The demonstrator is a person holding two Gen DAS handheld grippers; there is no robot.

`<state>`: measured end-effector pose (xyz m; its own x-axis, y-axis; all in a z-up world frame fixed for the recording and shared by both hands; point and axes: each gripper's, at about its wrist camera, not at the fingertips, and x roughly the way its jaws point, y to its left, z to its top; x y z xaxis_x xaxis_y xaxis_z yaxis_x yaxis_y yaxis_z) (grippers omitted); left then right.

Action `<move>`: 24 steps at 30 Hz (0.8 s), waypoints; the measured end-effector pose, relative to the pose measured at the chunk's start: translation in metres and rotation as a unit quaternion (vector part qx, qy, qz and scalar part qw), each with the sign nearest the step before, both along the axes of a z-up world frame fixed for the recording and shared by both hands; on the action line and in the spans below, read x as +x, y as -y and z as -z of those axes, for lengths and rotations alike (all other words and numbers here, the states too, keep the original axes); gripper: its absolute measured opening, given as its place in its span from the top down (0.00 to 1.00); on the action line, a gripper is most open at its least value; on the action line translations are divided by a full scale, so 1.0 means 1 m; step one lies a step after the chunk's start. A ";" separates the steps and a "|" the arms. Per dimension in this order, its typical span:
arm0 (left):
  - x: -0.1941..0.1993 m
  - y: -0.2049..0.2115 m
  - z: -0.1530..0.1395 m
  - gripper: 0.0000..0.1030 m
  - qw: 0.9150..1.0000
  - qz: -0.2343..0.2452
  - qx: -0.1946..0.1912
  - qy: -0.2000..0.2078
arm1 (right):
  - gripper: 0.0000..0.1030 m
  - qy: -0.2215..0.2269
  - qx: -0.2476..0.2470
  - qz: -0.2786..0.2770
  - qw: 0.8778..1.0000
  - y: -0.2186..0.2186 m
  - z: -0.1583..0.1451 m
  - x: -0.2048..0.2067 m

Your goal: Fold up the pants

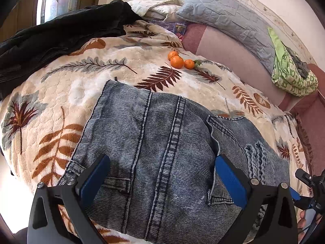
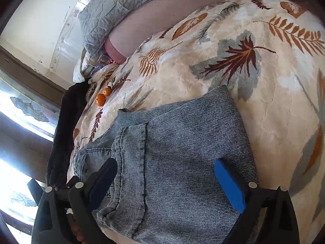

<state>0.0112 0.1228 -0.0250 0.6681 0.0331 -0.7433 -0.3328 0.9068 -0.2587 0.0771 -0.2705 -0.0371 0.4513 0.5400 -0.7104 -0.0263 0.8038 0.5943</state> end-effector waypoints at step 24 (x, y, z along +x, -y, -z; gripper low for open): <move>0.001 0.002 0.001 0.00 1.000 0.001 0.001 -0.003 | 0.05 -0.005 -0.004 -0.004 1.000 -0.003 0.002 0.001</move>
<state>0.0124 0.1211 -0.0256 0.6636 0.0335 -0.7474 -0.3328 0.9080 -0.2547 0.0779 -0.2673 -0.0394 0.4400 0.5378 -0.7191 -0.0275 0.8085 0.5878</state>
